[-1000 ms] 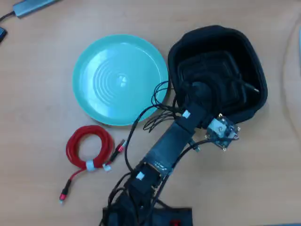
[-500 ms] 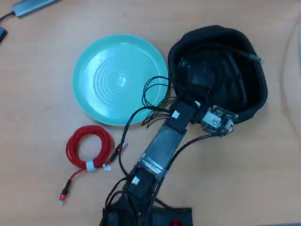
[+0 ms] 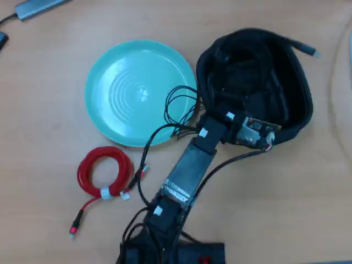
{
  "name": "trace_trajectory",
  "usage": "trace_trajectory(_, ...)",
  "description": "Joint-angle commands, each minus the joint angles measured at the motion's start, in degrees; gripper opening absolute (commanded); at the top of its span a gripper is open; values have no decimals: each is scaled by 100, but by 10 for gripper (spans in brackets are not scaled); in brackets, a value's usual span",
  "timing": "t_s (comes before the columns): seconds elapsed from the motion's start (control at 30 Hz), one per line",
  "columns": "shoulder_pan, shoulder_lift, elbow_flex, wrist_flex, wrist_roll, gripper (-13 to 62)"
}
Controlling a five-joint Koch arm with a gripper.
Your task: Put a black charging cable in a black bowl and put a red charging cable in a green bowl
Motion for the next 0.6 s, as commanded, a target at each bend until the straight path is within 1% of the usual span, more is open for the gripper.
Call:
trace_trajectory(0.0, 26, 272, -70, -1644, -9, -74)
trace_trajectory(0.17, 70, 123, 378, -1793, 53, -74)
trace_trajectory(0.33, 114, -703, 378, -1846, 193, -74)
trace_trajectory(0.57, 229, -1529, 229, -1907, 519, -74)
